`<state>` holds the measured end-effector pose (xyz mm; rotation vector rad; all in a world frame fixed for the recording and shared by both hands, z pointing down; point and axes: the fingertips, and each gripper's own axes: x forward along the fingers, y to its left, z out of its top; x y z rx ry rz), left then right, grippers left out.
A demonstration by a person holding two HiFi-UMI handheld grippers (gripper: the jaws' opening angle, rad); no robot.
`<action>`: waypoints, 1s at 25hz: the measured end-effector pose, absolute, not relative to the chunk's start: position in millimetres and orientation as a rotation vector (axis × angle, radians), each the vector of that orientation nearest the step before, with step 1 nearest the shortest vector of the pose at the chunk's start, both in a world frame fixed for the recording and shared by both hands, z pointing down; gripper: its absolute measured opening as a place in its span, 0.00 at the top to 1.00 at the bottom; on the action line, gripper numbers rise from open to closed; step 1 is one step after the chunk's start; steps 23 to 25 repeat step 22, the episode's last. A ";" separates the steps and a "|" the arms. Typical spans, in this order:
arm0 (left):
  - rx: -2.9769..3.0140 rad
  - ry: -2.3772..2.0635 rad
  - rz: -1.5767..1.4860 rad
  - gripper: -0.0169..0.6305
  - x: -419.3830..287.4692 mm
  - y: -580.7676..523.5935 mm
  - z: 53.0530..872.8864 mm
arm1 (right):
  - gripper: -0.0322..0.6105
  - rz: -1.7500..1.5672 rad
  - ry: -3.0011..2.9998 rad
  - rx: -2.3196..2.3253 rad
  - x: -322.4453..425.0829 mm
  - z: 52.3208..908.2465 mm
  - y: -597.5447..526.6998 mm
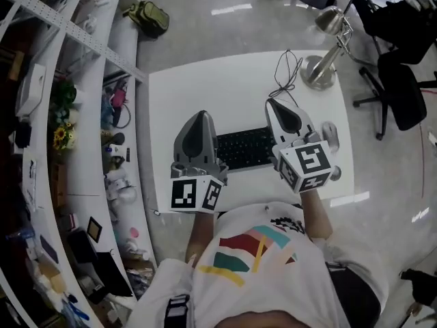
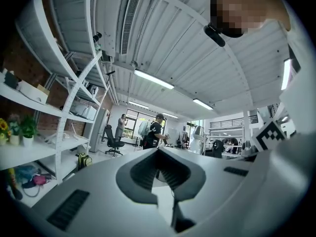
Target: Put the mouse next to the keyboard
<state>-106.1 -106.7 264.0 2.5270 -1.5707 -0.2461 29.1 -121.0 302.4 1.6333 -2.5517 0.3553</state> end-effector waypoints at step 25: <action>2.437 -1.736 -0.285 0.91 -126.8 -90.7 257.9 | 0.93 0.350 -2.653 1.462 -2.1 294.0 -114.2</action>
